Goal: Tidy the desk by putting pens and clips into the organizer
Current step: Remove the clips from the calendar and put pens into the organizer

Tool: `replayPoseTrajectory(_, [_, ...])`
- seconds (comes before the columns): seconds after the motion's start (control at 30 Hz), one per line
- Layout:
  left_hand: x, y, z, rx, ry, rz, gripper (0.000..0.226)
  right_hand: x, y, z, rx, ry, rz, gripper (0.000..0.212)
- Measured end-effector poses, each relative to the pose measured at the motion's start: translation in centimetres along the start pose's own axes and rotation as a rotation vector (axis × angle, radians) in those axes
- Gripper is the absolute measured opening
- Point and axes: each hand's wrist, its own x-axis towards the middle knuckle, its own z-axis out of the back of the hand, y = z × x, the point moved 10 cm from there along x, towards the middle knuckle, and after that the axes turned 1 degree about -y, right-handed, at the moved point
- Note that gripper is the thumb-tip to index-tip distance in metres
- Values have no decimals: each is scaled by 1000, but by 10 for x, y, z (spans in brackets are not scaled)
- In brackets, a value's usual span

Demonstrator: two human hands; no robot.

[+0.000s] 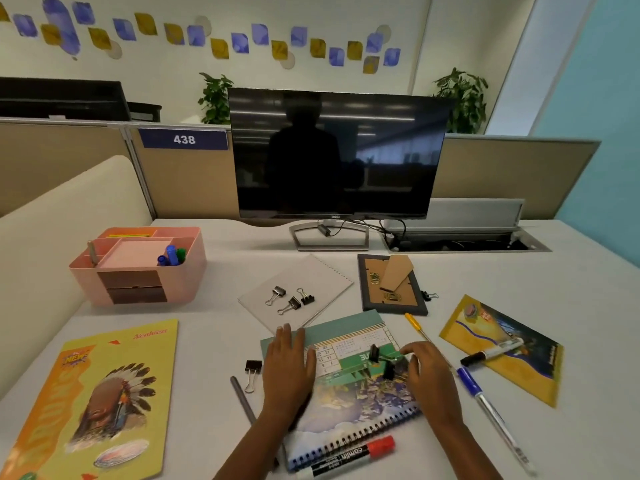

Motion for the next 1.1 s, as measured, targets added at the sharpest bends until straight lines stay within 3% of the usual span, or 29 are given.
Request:
replayPoseTrajectory(0.1, [-2, -6, -12, 33, 36, 2, 63, -5, -16, 18, -124, -64, -29, 26])
replayPoseTrajectory(0.3, [-5, -6, -21, 70, 60, 28, 56, -17, -44, 43, -400, -88, -164, 39])
replayPoseTrajectory(0.5, [-5, -9, -18, 97, 59, 0, 60, -24, -69, 31, -409, 22, -248, 36])
replayPoseTrajectory(0.63, [-2, -3, -9, 153, 85, -26, 46, -17, -67, 35, -343, 55, -258, 37])
replayPoseTrajectory(0.77, [5, 13, 10, 227, 48, -56, 46, -2, -27, 41, -171, 22, -188, 35])
replayPoseTrajectory(0.97, [18, 74, 39, 268, 7, 43, 48, 28, 85, 44, -9, -36, 40, 37])
replayPoseTrajectory(1.1, [22, 116, 60, 235, -68, 90, 35, 46, 172, 34, 170, -46, 202, 34])
